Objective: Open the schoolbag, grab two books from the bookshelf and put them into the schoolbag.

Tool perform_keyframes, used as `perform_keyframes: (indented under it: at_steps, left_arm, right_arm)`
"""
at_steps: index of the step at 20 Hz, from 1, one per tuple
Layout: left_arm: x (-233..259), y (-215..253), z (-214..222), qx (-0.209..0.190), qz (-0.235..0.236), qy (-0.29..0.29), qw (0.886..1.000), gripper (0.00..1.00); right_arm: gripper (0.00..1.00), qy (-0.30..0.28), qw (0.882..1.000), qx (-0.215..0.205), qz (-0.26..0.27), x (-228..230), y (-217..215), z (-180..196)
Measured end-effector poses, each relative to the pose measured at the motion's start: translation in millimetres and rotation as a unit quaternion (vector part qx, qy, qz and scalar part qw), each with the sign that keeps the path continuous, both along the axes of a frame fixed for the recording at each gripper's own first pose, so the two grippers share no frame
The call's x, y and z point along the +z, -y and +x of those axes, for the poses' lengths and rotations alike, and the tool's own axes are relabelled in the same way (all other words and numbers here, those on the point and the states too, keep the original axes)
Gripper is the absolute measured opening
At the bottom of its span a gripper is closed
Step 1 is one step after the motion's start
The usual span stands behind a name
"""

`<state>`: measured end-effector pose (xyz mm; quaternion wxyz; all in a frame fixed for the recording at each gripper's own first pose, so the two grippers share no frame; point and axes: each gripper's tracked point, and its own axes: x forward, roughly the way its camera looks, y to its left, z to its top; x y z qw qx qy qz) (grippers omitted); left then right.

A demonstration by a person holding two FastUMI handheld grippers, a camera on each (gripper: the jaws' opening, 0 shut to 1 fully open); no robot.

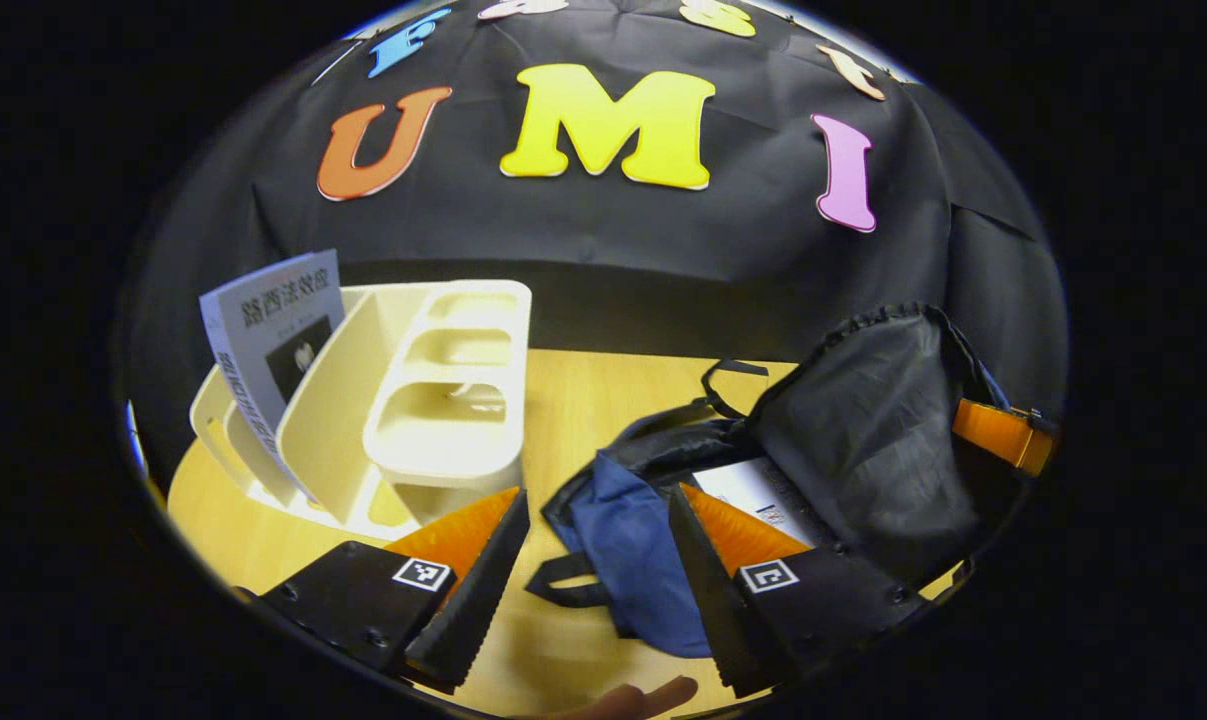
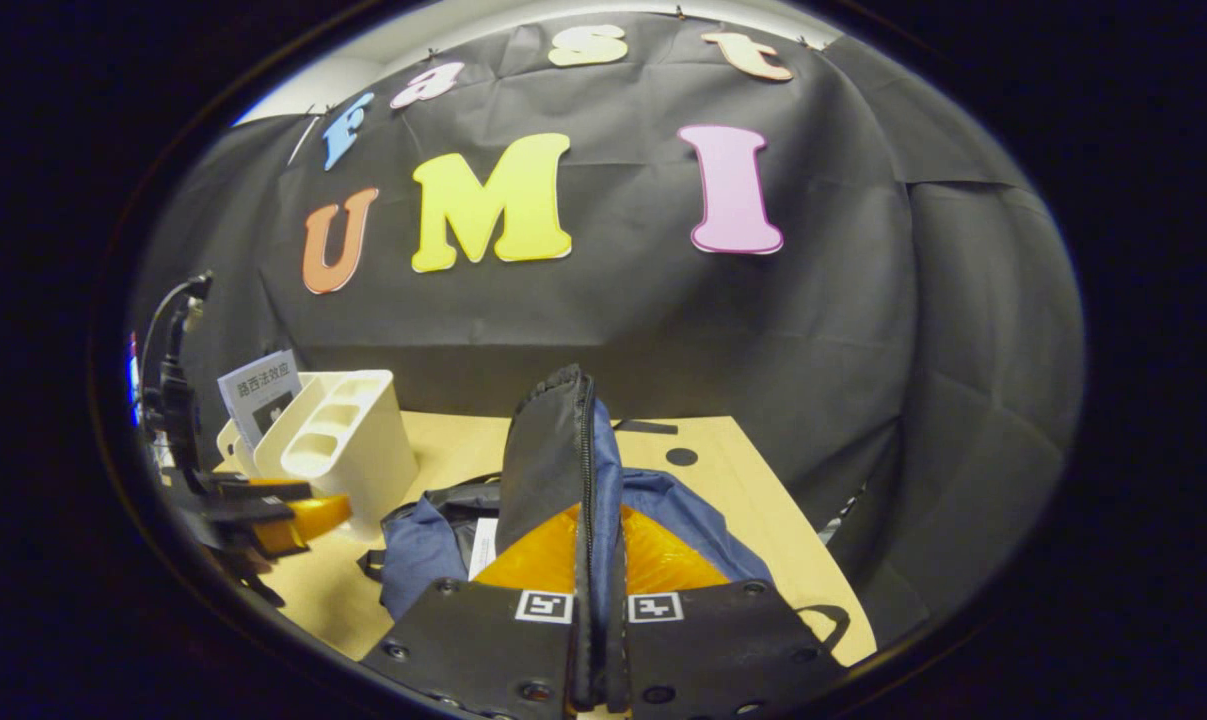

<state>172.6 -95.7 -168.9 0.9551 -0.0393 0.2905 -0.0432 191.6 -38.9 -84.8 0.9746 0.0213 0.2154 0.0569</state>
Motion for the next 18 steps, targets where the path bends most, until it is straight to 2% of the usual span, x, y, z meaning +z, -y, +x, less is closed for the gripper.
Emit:
perform_keyframes:
  at_steps: [2, 3, 4, 7, 8, 9, 18]
  left_arm:
    - [13, -17, -5, 0.007, 0.002, 0.012, 1.000, 0.89]
    - [20, -31, -9, 0.018, 0.001, 0.016, 1.000, 0.94]
    - [23, -42, -10, 0.024, 0.005, 0.018, 1.000, 0.91]
    - [35, -76, -11, 0.042, 0.032, 0.026, 0.998, 0.95]
    - [35, -86, -10, 0.051, 0.038, 0.025, 0.998, 0.97]
    - [39, -96, -11, 0.055, 0.041, 0.024, 0.997, 0.95]
    - [105, -172, 11, 0.067, 0.078, 0.066, 0.993, 0.97]
  right_arm:
    - [0.05, -0.003, 1.000, -0.001, -0.001, -2, -3, 0]
    - [0.05, -0.004, 1.000, -0.002, -0.003, -4, -4, 0]
    - [0.05, -0.006, 1.000, -0.002, -0.005, -5, -6, 0]
    - [0.08, -0.005, 1.000, -0.004, -0.009, -4, -7, -1]
    - [0.05, -0.005, 1.000, -0.004, -0.010, -4, -8, -1]
    - [0.05, -0.003, 1.000, -0.003, -0.011, -4, -9, -1]
    - [0.06, 0.002, 1.000, -0.002, 0.006, 2, -19, 4]
